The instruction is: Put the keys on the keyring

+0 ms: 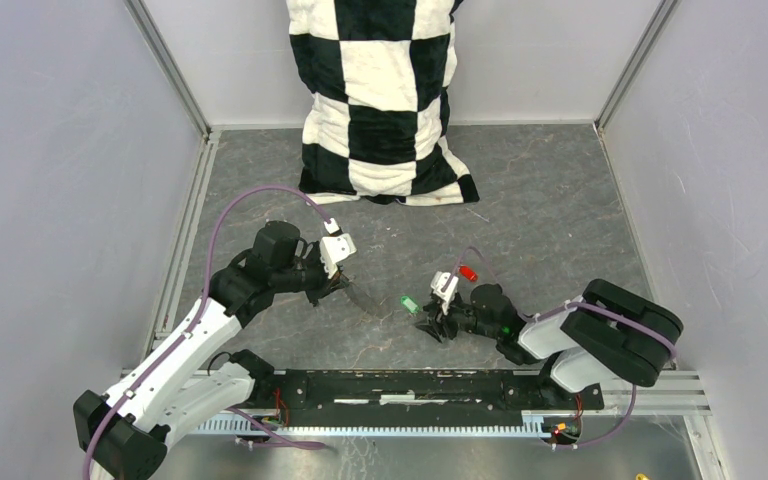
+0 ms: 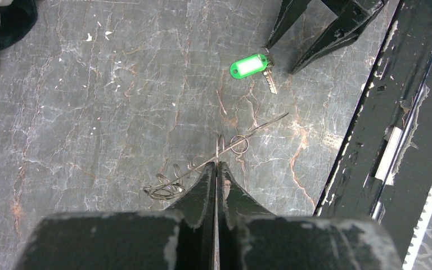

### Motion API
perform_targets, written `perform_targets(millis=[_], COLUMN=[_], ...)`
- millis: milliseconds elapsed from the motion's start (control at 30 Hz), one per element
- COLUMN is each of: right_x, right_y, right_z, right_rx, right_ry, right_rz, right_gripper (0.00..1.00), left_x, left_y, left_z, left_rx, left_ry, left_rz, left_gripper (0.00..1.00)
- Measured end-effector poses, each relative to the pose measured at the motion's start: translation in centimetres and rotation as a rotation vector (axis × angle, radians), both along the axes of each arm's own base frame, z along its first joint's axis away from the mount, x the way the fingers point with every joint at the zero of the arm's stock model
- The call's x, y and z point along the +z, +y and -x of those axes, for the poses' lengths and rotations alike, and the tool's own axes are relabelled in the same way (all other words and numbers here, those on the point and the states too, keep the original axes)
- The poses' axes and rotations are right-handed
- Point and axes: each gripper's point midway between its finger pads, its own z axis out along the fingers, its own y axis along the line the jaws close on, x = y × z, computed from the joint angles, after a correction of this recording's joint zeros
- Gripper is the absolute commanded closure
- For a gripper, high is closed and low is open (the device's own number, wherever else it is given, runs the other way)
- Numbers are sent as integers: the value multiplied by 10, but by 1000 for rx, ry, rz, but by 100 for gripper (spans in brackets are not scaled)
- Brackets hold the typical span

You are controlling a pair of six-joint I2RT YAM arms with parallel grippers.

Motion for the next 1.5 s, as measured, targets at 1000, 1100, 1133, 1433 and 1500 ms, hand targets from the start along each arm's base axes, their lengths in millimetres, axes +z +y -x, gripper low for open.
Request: perform_targets(millis=[1000, 1100, 1133, 1433, 1500], right_x=[0, 2, 2, 22, 33], right_y=[9, 8, 8, 12, 12], right_z=[-13, -11, -10, -8, -7], right_rx=[54, 59, 61, 78, 78], right_ry=[-27, -27, -27, -51, -62], right_rz=[-25, -30, -31, -75, -103], right_gripper=[93, 98, 100, 100, 100], left_x=[-1, -1, -1, -1, -1], left_y=[2, 2, 2, 2, 2], left_z=[3, 3, 3, 3, 3], left_rx=[0, 0, 0, 0, 0], left_ry=[8, 8, 8, 9, 9], left_rz=[-5, -5, -5, -6, -5], left_gripper=[98, 98, 98, 98, 98])
